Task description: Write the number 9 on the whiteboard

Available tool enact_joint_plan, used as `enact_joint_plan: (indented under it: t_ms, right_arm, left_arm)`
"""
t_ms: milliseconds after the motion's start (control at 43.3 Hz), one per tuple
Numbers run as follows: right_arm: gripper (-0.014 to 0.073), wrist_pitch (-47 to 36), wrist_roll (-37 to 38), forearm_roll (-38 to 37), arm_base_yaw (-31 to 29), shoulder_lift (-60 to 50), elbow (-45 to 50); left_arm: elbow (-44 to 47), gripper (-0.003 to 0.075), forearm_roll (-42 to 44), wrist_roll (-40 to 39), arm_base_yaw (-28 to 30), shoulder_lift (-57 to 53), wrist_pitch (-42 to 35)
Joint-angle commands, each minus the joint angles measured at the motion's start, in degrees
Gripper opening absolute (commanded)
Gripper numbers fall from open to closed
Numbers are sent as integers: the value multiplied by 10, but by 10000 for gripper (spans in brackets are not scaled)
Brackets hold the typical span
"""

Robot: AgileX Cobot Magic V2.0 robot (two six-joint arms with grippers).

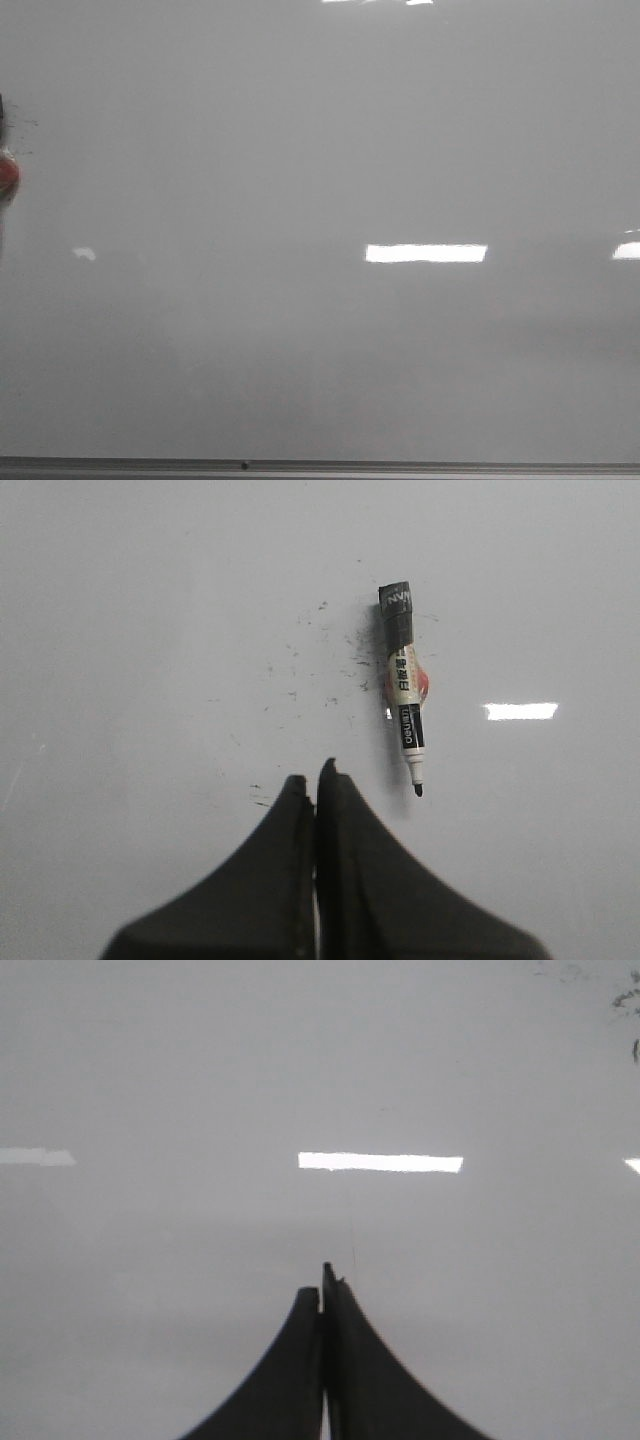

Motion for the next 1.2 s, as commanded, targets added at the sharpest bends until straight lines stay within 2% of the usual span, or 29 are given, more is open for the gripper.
enact_joint_plan:
  t_ms: [0,69,138,208,254,346,438,577,715,831,923,1015,1085,1131,1177]
  right_arm:
    - [-68,-71,-2,-5,-3,-11,-4]
    - [-68,-73,-2,-5,-3,-11,-15]
    - [-68,-63,-2,-5,-3,-11,-38]
    - [-68,-47,-2,-5,-3,-11,-77]
    - [-68,-32,-2,-5,-3,-10,-107]
    - [-68,7,-2,-5,-3,4,-178]
    - [-68,58,-2,-5,-3,47,-240]
    - [-68,107,-2,-5,-3,133,-302]
    - [-68,107,-2,-5,-3,193,-324]
    - [-66,109,-2,-5,-3,201,-324]
    - [-7,108,-2,-5,-3,200,-324]
    - [130,108,-2,-5,-3,200,-324]
    - [265,108,-2,-5,-3,200,-324]
    - [338,108,-2,-5,-3,200,-324]
    - [399,108,-2,-5,-3,200,-324]
  left_arm:
    - [2,-19,-2,-5,0,-10,-55]
    - [2,-19,-5,-5,0,-10,-84]
    - [-1,-19,-7,-7,0,-10,-146]
    - [-20,-19,-48,-8,0,-10,-208]
    - [-43,-19,-62,-8,0,-9,-213]
    - [-106,-19,-62,-8,0,3,-173]
    - [-171,-19,-62,-7,0,38,-95]
    - [-239,-19,-62,-3,0,129,-11]
    - [-269,-19,-62,-3,0,201,10]
    - [-270,-18,-62,-3,0,218,11]
    - [-270,-3,-62,-3,0,220,15]
    - [-270,100,-62,-3,0,220,20]
    - [-270,262,-62,-3,0,220,24]
    - [-270,393,-62,-3,0,220,24]
    - [-270,491,-62,-3,0,220,25]
